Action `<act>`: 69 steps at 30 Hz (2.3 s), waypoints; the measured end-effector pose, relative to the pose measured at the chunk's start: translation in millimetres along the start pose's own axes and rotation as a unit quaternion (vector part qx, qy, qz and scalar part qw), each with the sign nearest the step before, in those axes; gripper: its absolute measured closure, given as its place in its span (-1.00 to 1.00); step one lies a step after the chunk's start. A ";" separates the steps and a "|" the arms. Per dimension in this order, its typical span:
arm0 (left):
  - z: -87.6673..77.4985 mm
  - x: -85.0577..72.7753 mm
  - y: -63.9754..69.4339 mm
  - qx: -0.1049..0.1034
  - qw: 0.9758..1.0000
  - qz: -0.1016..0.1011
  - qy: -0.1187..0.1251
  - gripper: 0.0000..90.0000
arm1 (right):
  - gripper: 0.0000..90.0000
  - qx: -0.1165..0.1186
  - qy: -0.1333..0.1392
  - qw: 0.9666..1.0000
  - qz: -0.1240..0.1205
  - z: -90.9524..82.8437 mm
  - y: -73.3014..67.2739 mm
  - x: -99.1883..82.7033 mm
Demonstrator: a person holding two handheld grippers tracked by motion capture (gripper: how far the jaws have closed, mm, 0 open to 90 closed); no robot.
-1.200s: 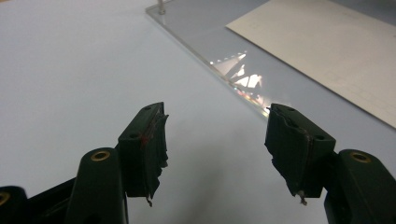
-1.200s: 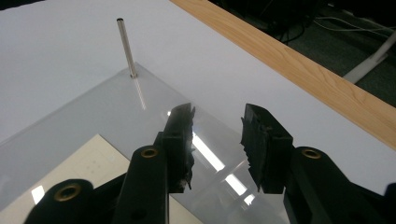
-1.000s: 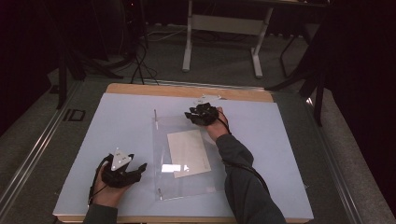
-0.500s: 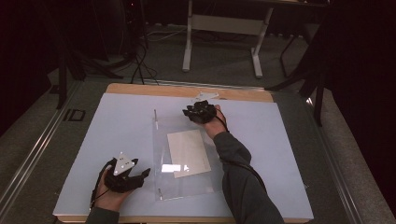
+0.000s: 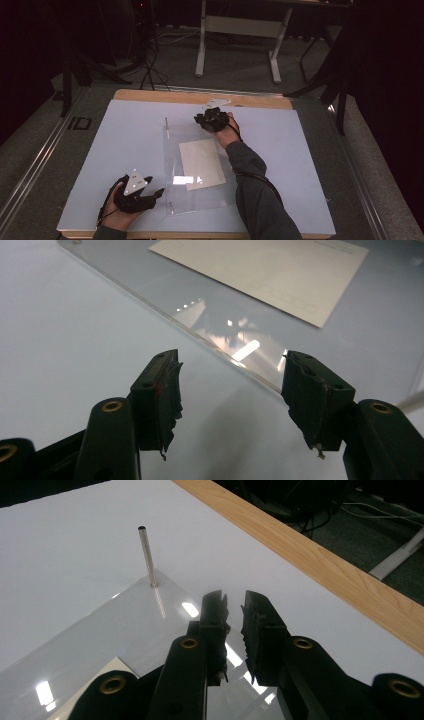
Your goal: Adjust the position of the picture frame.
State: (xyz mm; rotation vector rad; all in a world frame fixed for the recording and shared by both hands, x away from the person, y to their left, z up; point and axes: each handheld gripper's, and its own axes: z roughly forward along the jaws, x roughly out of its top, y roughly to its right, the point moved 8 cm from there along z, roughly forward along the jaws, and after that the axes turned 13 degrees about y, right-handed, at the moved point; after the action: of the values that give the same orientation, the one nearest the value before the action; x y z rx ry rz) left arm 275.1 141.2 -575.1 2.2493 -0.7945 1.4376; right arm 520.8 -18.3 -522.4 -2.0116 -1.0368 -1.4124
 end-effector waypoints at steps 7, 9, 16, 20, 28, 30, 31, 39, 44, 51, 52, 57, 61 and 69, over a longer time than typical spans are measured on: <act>-3.5 -3.4 8.4 -0.013 1.000 0.002 -0.005 -0.05 | 0.75 0.002 0.000 1.000 0.001 5.3 -3.7 0.6; -4.9 -4.1 10.0 -0.018 1.000 0.003 -0.004 -0.02 | 0.74 0.003 0.000 1.000 0.003 5.7 -4.3 0.1; -10.4 -7.4 18.4 -0.034 0.999 0.002 -0.006 0.06 | 0.69 0.002 0.002 1.000 0.006 5.1 -3.8 -0.4; -12.3 -9.7 25.2 -0.043 0.999 0.001 -0.006 0.05 | 0.68 0.001 0.004 1.000 0.008 4.7 -2.7 0.4; -16.3 -13.4 39.4 -0.066 0.998 0.009 -0.009 0.06 | 0.66 0.002 0.006 1.000 0.011 7.0 -3.7 1.5; -15.2 -13.9 44.2 -0.078 0.997 0.015 -0.010 0.07 | 0.66 0.003 0.008 1.000 0.011 7.9 -3.9 2.1; -13.9 -14.1 46.3 -0.081 0.996 0.018 -0.011 0.07 | 0.65 0.003 0.008 1.000 0.012 8.4 -4.5 2.4; -0.5 -12.4 58.8 -0.111 0.993 0.023 -0.015 0.23 | 0.65 0.008 0.007 1.000 0.012 15.3 -8.5 4.7; 5.0 -12.7 59.1 -0.133 0.991 0.016 -0.012 0.42 | 0.66 0.016 0.006 1.000 0.018 23.0 -11.9 4.4; 6.9 -10.3 60.6 -0.139 0.990 0.029 -0.003 0.65 | 0.68 0.029 0.005 0.999 0.023 34.6 -16.8 3.5; 7.1 -9.3 61.9 -0.141 0.989 0.033 0.000 0.70 | 0.68 0.033 0.004 0.999 0.023 36.1 -17.9 3.0; 7.9 -8.6 63.6 -0.145 0.989 0.038 0.004 0.83 | 0.65 0.046 0.000 0.999 0.027 44.0 -25.2 -0.4; 7.8 -8.5 64.3 -0.137 0.989 0.052 0.004 0.86 | 0.65 0.051 -0.002 0.998 0.027 52.6 -30.8 0.5; 8.3 -8.8 64.1 -0.139 0.990 0.036 0.008 0.84 | 0.63 0.070 -0.008 0.997 0.019 70.4 -46.9 4.8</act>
State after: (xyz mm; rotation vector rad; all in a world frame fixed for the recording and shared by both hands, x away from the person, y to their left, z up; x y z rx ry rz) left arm 238.0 88.9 -586.8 2.0153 -1.0129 1.2844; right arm 525.1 63.2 -545.3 -1.9335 -1.0680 -1.2700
